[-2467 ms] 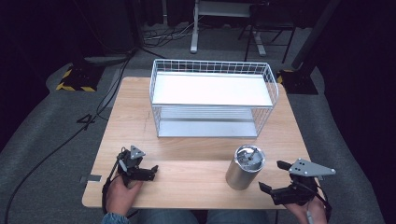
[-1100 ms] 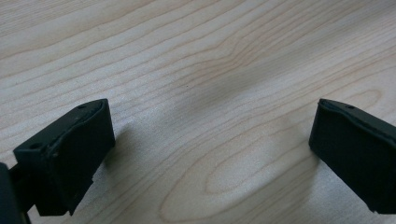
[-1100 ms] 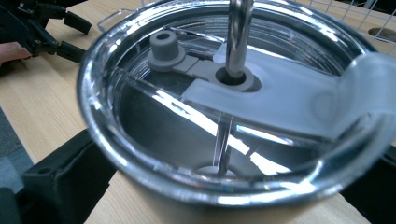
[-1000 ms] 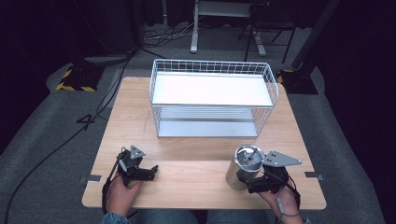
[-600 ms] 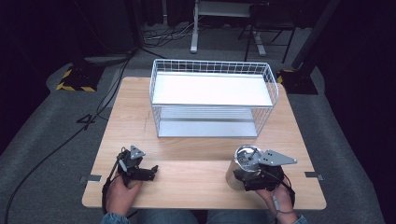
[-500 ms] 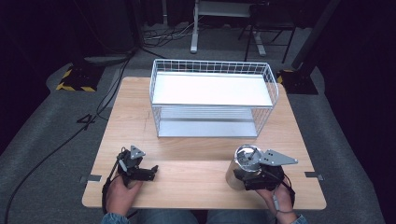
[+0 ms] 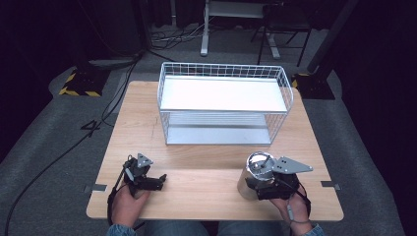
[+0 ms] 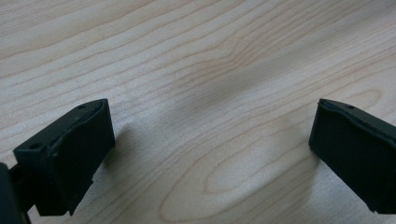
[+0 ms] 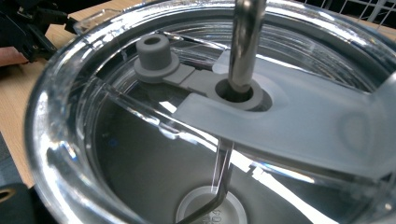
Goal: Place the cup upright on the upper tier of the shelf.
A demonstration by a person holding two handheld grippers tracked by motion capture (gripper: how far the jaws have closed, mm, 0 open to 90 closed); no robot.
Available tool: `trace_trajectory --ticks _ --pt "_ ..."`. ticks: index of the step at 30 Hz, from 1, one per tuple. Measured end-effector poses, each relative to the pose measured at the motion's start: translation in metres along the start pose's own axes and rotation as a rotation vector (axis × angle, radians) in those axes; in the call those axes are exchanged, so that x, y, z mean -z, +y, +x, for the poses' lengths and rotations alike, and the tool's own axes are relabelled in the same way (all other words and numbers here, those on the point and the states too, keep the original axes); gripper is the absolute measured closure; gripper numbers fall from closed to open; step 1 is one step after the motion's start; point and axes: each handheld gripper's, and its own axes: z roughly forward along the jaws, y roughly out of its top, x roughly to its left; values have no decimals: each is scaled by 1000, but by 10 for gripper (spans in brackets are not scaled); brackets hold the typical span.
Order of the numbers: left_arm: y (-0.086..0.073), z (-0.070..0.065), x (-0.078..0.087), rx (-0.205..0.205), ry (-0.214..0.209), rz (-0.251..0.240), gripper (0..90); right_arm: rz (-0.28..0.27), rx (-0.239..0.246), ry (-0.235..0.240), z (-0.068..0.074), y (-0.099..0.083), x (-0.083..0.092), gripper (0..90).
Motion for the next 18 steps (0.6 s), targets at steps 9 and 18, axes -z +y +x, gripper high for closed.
trace_trajectory --ticks 9,18 --pt "0 0 0 3 -1 0 6 -27 3 -4 -4 17 10 36" --pt "0 0 0 -1 1 0 6 -49 17 -14 -12 46 22 36"
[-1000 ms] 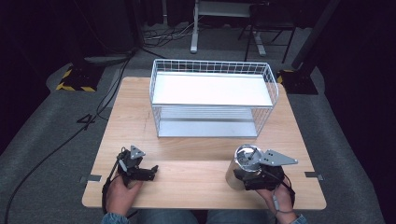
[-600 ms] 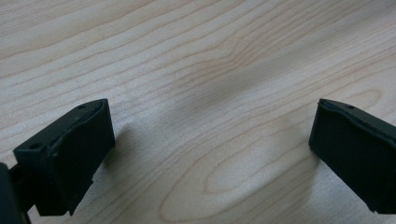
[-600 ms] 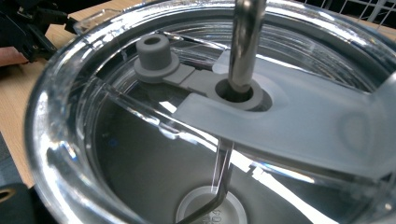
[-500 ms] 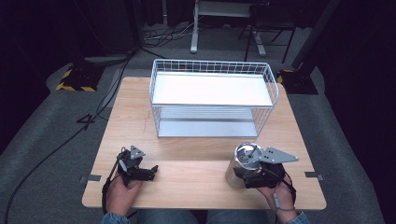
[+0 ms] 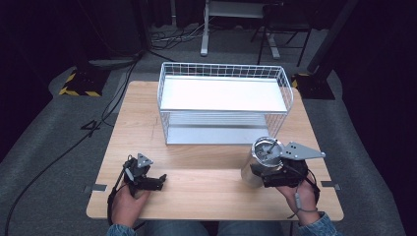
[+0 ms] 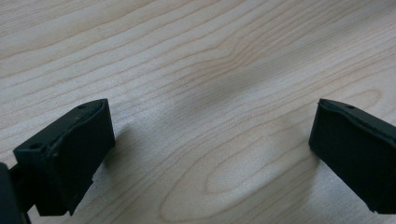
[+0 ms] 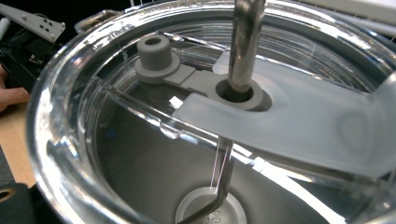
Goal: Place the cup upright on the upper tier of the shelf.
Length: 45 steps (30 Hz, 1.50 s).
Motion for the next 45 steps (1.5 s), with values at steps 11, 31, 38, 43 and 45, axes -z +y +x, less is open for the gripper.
trace_trajectory --ticks 11,31,38,43,45 --pt "0 0 0 -1 0 1 6 -35 -1 4 -7 27 8 37" --pt "0 0 0 0 0 0 6 -62 30 -8 -22 86 16 37" --pt "0 0 0 -1 -1 1 6 -82 9 4 -32 108 16 37" --pt "0 0 0 0 0 0 6 -96 2 12 -37 120 17 37" --pt "0 0 0 -1 0 0 6 -97 0 15 -39 128 16 37"
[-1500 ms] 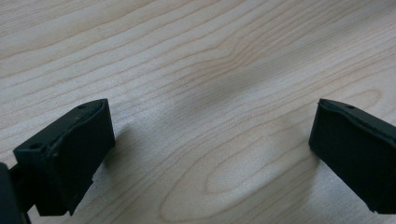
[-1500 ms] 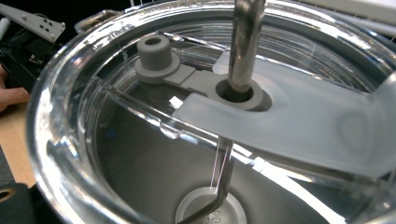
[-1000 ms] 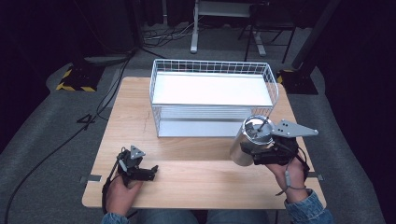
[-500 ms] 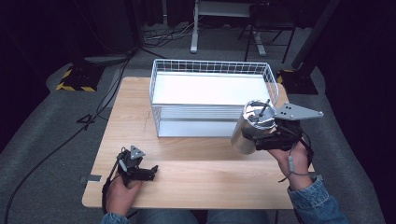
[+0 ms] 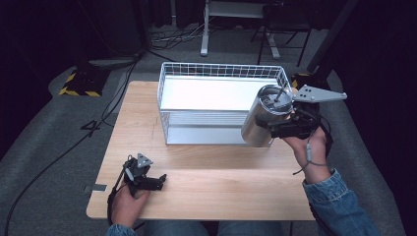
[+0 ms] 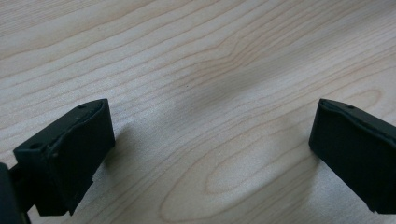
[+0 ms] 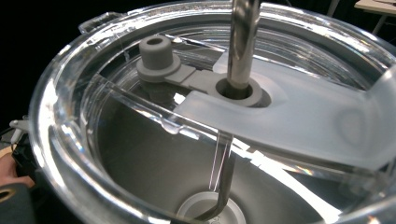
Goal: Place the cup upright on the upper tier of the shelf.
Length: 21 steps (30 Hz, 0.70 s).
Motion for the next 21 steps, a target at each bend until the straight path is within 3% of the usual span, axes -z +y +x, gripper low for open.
trace_trajectory --ticks 11,21 --pt "0 0 0 1 0 0 6 -15 13 -4 -8 39 -10 37" --pt "0 0 0 3 3 -2 6 -20 9 -14 -16 66 -32 37"
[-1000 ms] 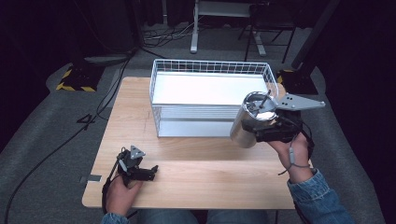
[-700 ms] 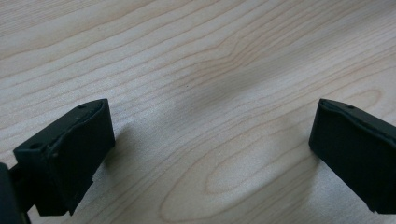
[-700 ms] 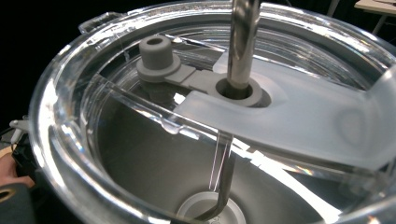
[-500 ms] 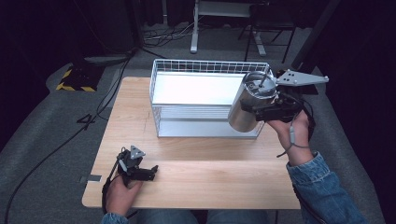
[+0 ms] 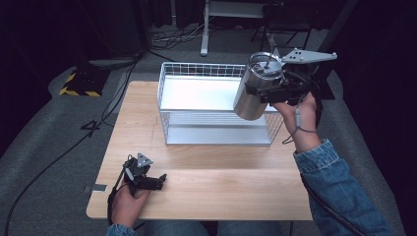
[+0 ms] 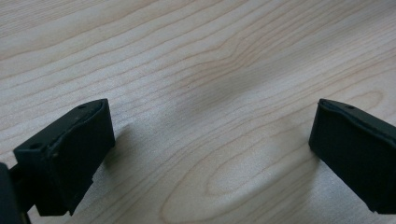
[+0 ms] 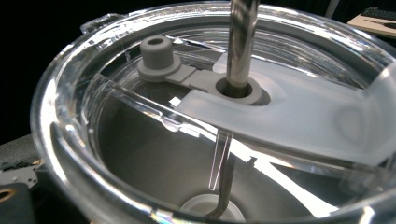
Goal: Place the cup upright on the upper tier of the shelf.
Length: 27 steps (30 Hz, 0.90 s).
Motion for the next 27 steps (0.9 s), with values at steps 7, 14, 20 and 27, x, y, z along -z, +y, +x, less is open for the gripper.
trace_trajectory --ticks 7,14,20,27 --pt "0 0 0 0 0 0 6 8 7 -19 -6 14 -26 37" --pt "0 0 0 -1 1 2 6 5 -9 -22 -9 22 -54 37" --pt "0 0 0 0 0 3 6 -2 -8 -21 -10 27 -75 37" --pt "0 0 0 1 0 3 6 -2 -23 -23 -13 27 -94 37"
